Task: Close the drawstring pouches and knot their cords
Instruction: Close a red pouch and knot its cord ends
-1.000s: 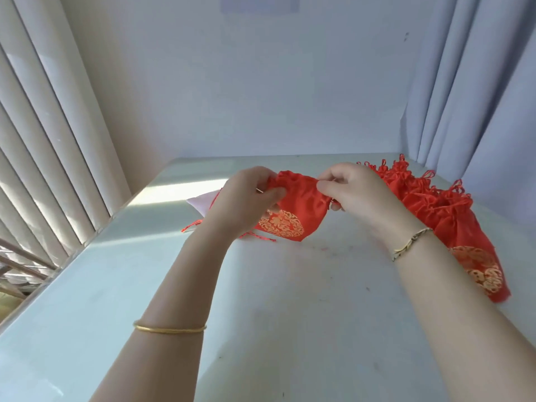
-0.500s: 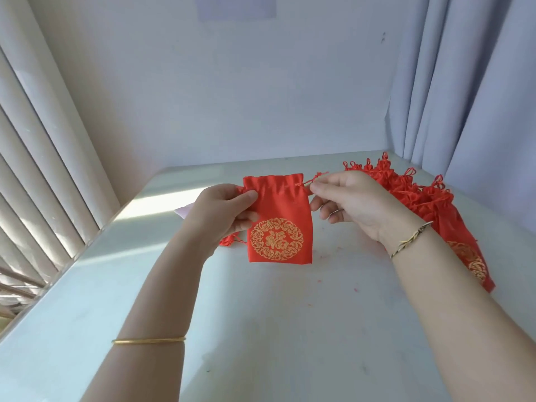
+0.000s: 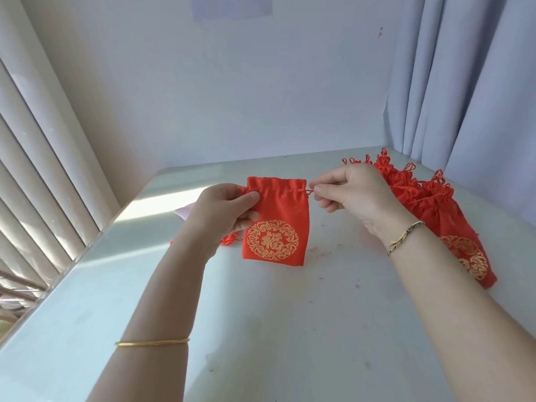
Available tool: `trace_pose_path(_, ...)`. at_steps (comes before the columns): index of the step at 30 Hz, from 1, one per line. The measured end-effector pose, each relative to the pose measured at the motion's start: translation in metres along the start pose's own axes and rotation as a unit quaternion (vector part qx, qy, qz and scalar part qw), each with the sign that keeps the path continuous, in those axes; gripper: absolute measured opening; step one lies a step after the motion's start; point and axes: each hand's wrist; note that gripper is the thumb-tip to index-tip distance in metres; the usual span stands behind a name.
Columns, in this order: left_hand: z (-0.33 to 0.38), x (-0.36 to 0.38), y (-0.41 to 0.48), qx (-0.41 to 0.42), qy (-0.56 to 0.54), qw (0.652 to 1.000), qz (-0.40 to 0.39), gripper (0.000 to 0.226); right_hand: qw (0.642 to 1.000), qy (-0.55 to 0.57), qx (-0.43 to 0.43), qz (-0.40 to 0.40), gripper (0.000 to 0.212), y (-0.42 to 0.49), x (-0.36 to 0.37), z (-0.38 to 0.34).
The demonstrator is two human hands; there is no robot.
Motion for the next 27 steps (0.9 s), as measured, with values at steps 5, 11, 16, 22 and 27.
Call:
trace_pose_path(5, -0.005, -0.006, 0.008, 0.086, 0.137, 0.979, 0.124, 0.022, 0.997, -0.057, -0.027, 0.052, 0.014, 0.005, -0.003, 0.004)
trace_pose_path(11, -0.007, -0.013, 0.009, 0.159, 0.275, 0.924, 0.214, 0.014, 0.991, -0.088, -0.041, 0.09, 0.019, 0.009, -0.01, 0.011)
trace_pose_path(16, -0.006, -0.023, 0.011, 0.148, 0.244, 0.935, 0.212, 0.004, 0.983, -0.134, -0.06, 0.112, 0.017, 0.01, -0.012, 0.015)
trace_pose_path(22, -0.005, -0.027, 0.008, 0.134, 0.158, 0.955, 0.21, 0.006, 0.981, -0.149, -0.063, 0.11, 0.007, 0.01, -0.013, 0.016)
trace_pose_path(27, -0.004, -0.027, 0.007, 0.122, 0.119, 0.969, 0.18, 0.007, 0.983, -0.145, -0.059, 0.097, 0.011, 0.01, -0.005, 0.015)
Point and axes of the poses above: each hand's wrist, its own y-axis towards the middle knuckle, its own x-axis out of the palm, z = x × y, and after that the axes turned 7 degrees about -x, right-handed
